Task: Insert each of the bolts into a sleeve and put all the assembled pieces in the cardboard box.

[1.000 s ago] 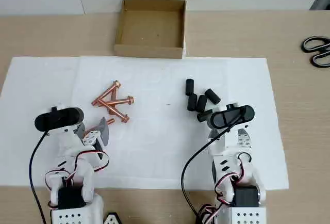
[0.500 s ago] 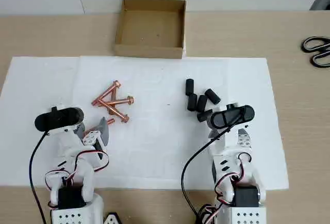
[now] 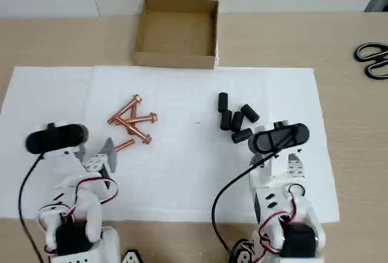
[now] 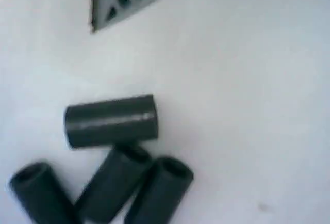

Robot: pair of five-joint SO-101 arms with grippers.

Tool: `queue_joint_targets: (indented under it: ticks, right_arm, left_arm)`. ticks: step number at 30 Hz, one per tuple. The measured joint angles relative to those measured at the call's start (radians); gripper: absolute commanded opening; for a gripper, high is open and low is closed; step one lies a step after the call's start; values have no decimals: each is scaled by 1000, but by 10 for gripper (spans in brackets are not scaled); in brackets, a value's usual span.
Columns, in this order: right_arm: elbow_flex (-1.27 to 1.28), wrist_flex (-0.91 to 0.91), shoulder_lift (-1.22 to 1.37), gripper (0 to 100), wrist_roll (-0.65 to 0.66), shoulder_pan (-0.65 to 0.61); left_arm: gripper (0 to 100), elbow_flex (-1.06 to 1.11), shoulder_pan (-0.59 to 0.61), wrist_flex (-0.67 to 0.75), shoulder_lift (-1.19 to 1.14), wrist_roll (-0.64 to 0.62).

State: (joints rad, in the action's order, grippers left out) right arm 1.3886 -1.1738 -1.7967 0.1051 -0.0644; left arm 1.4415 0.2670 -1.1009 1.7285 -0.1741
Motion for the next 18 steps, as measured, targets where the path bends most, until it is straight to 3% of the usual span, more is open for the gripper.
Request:
queue_joint_targets:
  ticks: [11, 18]
  right_arm:
    - [-189, 5, 8, 184, 0, 0]
    - [-440, 21, 334, 184, 0, 0]
  left_arm:
    - [211, -376, 14, -68, -476, 11]
    - [211, -554, 14, -74, -738, 9]
